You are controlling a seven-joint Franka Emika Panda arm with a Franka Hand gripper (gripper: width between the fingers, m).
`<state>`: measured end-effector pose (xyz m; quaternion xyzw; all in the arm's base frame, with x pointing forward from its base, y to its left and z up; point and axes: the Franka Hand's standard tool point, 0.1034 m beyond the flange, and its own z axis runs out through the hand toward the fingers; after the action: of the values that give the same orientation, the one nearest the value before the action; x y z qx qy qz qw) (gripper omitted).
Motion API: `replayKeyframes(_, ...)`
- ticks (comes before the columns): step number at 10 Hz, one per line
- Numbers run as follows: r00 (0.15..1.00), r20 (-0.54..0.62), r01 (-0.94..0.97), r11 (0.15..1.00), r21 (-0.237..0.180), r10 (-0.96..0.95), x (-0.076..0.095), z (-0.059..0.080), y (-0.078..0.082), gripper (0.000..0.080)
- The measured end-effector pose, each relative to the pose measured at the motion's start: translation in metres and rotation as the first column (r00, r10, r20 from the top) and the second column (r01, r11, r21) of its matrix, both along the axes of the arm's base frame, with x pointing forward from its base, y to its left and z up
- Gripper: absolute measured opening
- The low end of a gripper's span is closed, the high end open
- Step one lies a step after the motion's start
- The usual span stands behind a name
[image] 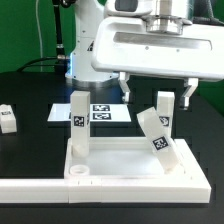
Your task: Assemble desk
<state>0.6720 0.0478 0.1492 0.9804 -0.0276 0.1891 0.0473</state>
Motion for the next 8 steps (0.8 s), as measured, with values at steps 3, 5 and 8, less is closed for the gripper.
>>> replayKeyframes(3, 0.981, -0.19, 0.031, 1.0, -0.004, -0.031, -0.009, -0.003, -0.012, 0.0649)
replayKeyframes(5, 0.959, -0.274, 0.073, 0.997, 0.001, -0.07, -0.002, 0.001, -0.017, 0.0649)
replayKeyframes(8, 0.961, -0.266, 0.078, 0.997, 0.017, -0.071, -0.001, -0.001, -0.017, 0.0649)
